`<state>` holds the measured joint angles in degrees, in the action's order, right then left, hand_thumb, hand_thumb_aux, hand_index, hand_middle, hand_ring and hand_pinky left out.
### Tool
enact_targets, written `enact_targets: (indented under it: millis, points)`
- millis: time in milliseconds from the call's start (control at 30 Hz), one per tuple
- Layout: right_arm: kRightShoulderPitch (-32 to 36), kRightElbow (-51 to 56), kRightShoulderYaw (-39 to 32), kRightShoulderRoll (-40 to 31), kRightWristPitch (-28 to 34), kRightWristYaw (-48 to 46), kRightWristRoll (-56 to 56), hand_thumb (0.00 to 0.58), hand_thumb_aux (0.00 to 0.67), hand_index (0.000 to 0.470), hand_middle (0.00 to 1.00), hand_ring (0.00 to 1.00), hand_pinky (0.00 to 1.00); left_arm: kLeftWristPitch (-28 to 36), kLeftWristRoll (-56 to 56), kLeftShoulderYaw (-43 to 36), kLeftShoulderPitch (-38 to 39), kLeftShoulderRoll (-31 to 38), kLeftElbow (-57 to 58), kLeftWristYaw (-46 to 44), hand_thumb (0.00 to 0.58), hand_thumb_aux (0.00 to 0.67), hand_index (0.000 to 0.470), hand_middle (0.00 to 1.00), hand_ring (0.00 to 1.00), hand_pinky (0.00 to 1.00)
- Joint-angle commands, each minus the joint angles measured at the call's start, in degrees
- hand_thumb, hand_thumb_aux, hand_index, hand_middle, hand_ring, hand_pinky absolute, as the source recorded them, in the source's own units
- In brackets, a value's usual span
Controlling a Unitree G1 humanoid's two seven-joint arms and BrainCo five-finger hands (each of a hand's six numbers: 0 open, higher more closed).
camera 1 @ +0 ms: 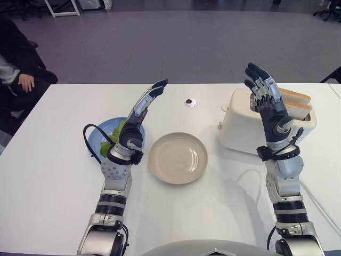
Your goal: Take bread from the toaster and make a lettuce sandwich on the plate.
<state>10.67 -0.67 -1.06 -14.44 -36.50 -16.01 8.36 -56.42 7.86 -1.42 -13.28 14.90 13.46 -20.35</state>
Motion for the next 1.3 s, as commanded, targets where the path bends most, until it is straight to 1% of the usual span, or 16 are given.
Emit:
enact_targets:
  millis: [33,433,533,633,700,800,867,933,1000,1100,1133,1167,1200,1267,1300]
  points:
    - [0.3,0.1,0.3,0.2,-0.4,-0.5,-1.0,0.0,0.0,0.0,0.0,0.0,0.0,0.0,-0.3,0.1,0.1,0.2,-0.4,-0.3,0.0,0.0,0.0,0.0,0.0,0.0]
    - [-0.1,-0.4,0.4,0.7,-0.5,-0.6,-2.2,0.0,0.0,0.0,0.0,0.0,0.0,0.2,-0.1,0.0,0.2,0.6,-0.6,-0.8,0.0,0.0,0.0,0.0,0.0,0.0]
    - [0.1,-0.5,1.5,0.5,-1.0,0.4,-3.6,0.0,0.0,0.0,0.0,0.0,0.0,0.2,-0.1,0.1,0.3,0.7,-0.7,-0.9,0.0,0.0,0.0,0.0,0.0,0.0]
    - [1.3,-1.9,7.7,-2.3,-2.6,5.6,-12.3,0.0,0.0,0.0,0.0,0.0,0.0,0.2,0.0,0.1,0.3,0.7,-0.6,-1.1,0.0,0.0,0.0,0.0,0.0,0.0]
    - [2.7,-1.1,12.4,-5.4,-3.1,10.5,-20.7,0.0,0.0,0.0,0.0,0.0,0.0,0.1,-0.1,0.4,0.4,0.8,-0.5,-1.1,0.0,0.0,0.0,0.0,0.0,0.0]
    - [3.3,3.9,17.7,-13.5,-2.1,20.7,-37.6,0.0,0.0,0.0,0.0,0.0,0.0,0.1,-0.3,0.6,0.3,0.7,-0.3,-0.9,0.0,0.0,0.0,0.0,0.0,0.0]
    - [2.7,7.9,18.2,-18.7,-0.2,26.4,-46.5,0.0,0.0,0.0,0.0,0.0,0.0,0.1,-0.4,0.5,0.1,0.7,-0.1,-1.0,0.0,0.0,0.0,0.0,0.0,0.0]
    - [2.2,12.3,17.1,-22.7,1.5,30.6,-52.0,0.0,0.0,0.0,0.0,0.0,0.0,0.1,-0.3,0.6,0.0,0.7,0.0,-1.0,0.0,0.0,0.0,0.0,0.0,0.0]
    - [2.2,16.6,15.1,-25.7,3.0,33.6,-55.3,0.0,0.0,0.0,0.0,0.0,0.0,0.1,-0.2,0.6,-0.1,0.7,0.0,-1.0,0.0,0.0,0.0,0.0,0.0,0.0]
    - [2.5,21.7,12.3,-28.3,5.5,35.5,-57.2,0.0,0.0,0.0,0.0,0.0,0.0,0.1,-0.3,0.5,-0.1,0.8,0.1,-1.1,0.0,0.0,0.0,0.0,0.0,0.0]
    - [2.6,22.9,11.3,-28.8,5.8,35.8,-57.2,0.027,0.016,0.011,0.0,0.0,0.0,0.1,-0.3,0.5,-0.1,0.8,0.1,-1.1,0.0,0.0,0.0,0.0,0.0,0.0]
    - [2.6,23.7,10.5,-29.2,5.9,36.1,-56.9,0.108,0.066,0.046,0.0,0.0,0.0,0.1,-0.3,0.4,-0.1,0.8,0.1,-1.2,0.0,0.0,0.0,0.0,0.0,0.0]
    - [2.5,24.4,9.6,-29.6,6.0,36.2,-56.6,0.175,0.11,0.077,0.0,0.0,0.0,0.1,-0.3,0.4,-0.1,0.8,0.1,-1.2,0.0,0.0,0.0,0.0,0.0,0.0]
    - [2.8,25.8,7.6,-30.0,6.1,36.4,-56.3,0.368,0.265,0.186,0.0,0.0,0.0,0.2,-0.3,0.3,-0.1,0.8,0.2,-1.3,0.0,0.0,0.0,0.0,0.0,0.0]
    - [3.0,26.5,6.7,-30.2,6.2,36.7,-56.1,0.42,0.318,0.223,0.0,0.0,0.0,0.2,-0.4,0.3,-0.2,0.7,0.2,-1.3,0.0,0.0,0.0,0.0,0.0,0.0]
